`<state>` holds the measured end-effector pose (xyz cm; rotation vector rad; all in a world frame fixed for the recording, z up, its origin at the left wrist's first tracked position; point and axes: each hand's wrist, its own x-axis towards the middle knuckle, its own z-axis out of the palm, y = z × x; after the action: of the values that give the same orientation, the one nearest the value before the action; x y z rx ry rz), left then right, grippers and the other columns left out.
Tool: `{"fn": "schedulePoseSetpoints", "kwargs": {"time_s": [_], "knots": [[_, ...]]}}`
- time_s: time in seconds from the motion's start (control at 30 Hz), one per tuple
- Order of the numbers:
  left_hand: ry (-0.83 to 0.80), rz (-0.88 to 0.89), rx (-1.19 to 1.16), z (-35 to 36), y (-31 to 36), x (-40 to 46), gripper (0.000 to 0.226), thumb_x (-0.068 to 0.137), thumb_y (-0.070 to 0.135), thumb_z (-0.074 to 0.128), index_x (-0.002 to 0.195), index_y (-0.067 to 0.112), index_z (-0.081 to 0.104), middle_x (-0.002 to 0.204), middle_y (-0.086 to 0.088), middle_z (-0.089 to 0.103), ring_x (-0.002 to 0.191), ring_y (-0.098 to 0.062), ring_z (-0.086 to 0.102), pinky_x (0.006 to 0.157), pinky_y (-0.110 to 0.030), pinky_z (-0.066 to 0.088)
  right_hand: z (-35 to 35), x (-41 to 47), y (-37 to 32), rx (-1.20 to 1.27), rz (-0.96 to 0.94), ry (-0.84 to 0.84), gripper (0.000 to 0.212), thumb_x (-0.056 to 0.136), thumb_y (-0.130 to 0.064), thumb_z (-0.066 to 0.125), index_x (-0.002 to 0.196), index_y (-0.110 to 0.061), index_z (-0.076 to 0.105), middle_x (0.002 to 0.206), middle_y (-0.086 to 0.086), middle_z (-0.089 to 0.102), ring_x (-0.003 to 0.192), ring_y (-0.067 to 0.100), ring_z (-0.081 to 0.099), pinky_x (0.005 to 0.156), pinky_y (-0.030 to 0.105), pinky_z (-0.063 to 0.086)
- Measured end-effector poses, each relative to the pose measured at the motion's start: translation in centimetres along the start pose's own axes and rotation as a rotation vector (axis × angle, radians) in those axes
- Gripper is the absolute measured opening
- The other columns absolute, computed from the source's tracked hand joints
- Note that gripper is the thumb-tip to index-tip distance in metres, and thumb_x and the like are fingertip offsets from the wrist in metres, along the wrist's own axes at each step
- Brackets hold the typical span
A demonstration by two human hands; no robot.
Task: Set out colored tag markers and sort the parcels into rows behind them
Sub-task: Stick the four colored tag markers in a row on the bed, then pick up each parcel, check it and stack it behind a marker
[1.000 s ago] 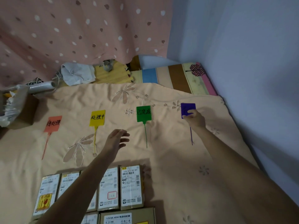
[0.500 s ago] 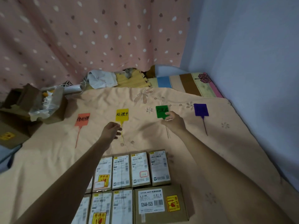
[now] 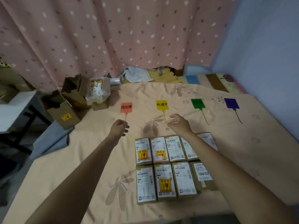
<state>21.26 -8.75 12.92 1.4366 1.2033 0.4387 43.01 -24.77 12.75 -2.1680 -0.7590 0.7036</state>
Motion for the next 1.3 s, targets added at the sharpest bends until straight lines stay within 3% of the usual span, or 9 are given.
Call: {"fn": "schedulePoseSetpoints", "kwargs": {"time_s": [0.1, 0.27, 0.47, 0.63, 0.73, 0.9, 1.13, 1.23, 1.3], "knots": [[-0.026, -0.035, -0.002, -0.5, -1.4, -0.2, 0.012, 0.094, 0.010, 0.044, 0.103, 0.005, 0.051, 0.097, -0.010, 0.063, 0.072, -0.019, 0.056, 0.063, -0.028, 0.042, 2.1, -1.1, -0.5, -0.039, 0.010, -0.048, 0.031, 0.085, -0.027, 0.065, 0.116, -0.028, 0.057, 0.118, 0.003, 0.066, 0.099, 0.020, 0.061, 0.082, 0.029, 0.047], [-0.074, -0.146, -0.005, 0.3, -4.9, 0.1, 0.014, 0.095, 0.012, 0.045, 0.105, 0.004, 0.050, 0.098, -0.011, 0.061, 0.072, -0.020, 0.056, 0.063, -0.028, 0.045, 6.3, -1.5, 0.0, -0.165, 0.054, -0.204, 0.047, 0.085, -0.028, 0.067, 0.129, -0.017, 0.056, 0.125, 0.005, 0.064, 0.111, 0.026, 0.061, 0.089, 0.036, 0.051], [-0.089, -0.300, -0.008, 2.1, -9.1, 0.5, 0.013, 0.095, 0.011, 0.045, 0.104, 0.004, 0.051, 0.100, -0.013, 0.059, 0.077, -0.021, 0.056, 0.064, -0.028, 0.047, 11.3, -1.1, 2.0, -0.256, 0.116, -0.335, 0.047, 0.086, -0.025, 0.063, 0.132, -0.019, 0.054, 0.125, 0.005, 0.063, 0.106, 0.024, 0.062, 0.085, 0.033, 0.051], [-0.080, -0.378, -0.026, 3.1, -11.3, 1.1, 0.012, 0.095, 0.010, 0.043, 0.103, 0.005, 0.051, 0.097, -0.011, 0.056, 0.085, -0.024, 0.054, 0.076, -0.034, 0.047, 13.6, -0.7, 3.8, -0.291, 0.098, -0.332, 0.050, 0.088, -0.017, 0.057, 0.138, -0.016, 0.050, 0.132, 0.004, 0.059, 0.120, 0.023, 0.056, 0.084, 0.027, 0.043], [-0.089, -0.415, -0.045, 3.5, -12.7, 1.7, 0.007, 0.095, 0.008, 0.043, 0.097, 0.007, 0.050, 0.090, -0.008, 0.054, 0.075, -0.019, 0.052, 0.067, -0.030, 0.044, 14.6, 0.1, 4.2, -0.275, 0.104, -0.320, 0.048, 0.087, -0.016, 0.057, 0.135, -0.015, 0.052, 0.126, 0.004, 0.062, 0.116, 0.022, 0.058, 0.086, 0.030, 0.047], [-0.116, -0.483, -0.036, 4.4, -13.8, 2.8, 0.009, 0.097, 0.007, 0.040, 0.101, 0.006, 0.047, 0.082, -0.005, 0.051, 0.071, -0.016, 0.049, 0.063, -0.027, 0.041, 15.9, 0.9, 3.7, -0.317, 0.087, -0.284, 0.049, 0.086, -0.019, 0.056, 0.135, -0.017, 0.052, 0.123, 0.006, 0.062, 0.110, 0.024, 0.060, 0.072, 0.027, 0.039], [-0.251, -0.499, -0.014, 4.2, -15.2, 4.3, 0.018, 0.089, 0.005, 0.043, 0.092, 0.008, 0.060, 0.088, -0.012, 0.061, 0.082, -0.024, 0.053, 0.071, -0.030, 0.041, 17.7, 0.7, 2.7, -0.353, 0.117, -0.248, 0.046, 0.087, -0.020, 0.058, 0.133, -0.013, 0.053, 0.116, 0.007, 0.067, 0.110, 0.024, 0.061, 0.072, 0.026, 0.039], [-0.265, -0.503, -0.101, 3.4, -15.0, 5.0, 0.021, 0.089, 0.007, 0.043, 0.089, 0.015, 0.062, 0.084, -0.006, 0.062, 0.085, -0.023, 0.053, 0.079, -0.031, 0.040, 18.0, 0.7, 2.3, -0.318, 0.161, -0.199, 0.043, 0.084, -0.027, 0.064, 0.125, -0.015, 0.058, 0.104, 0.003, 0.069, 0.098, 0.021, 0.065, 0.070, 0.027, 0.044], [-0.255, -0.499, -0.178, 2.6, -14.7, 5.5, 0.019, 0.089, 0.010, 0.045, 0.096, 0.014, 0.062, 0.082, -0.005, 0.062, 0.078, -0.021, 0.055, 0.074, -0.030, 0.040, 18.1, 0.8, 1.8, -0.270, 0.181, -0.170, 0.042, 0.082, -0.032, 0.066, 0.120, -0.016, 0.060, 0.099, -0.001, 0.067, 0.091, 0.018, 0.064, 0.069, 0.028, 0.048]]}}
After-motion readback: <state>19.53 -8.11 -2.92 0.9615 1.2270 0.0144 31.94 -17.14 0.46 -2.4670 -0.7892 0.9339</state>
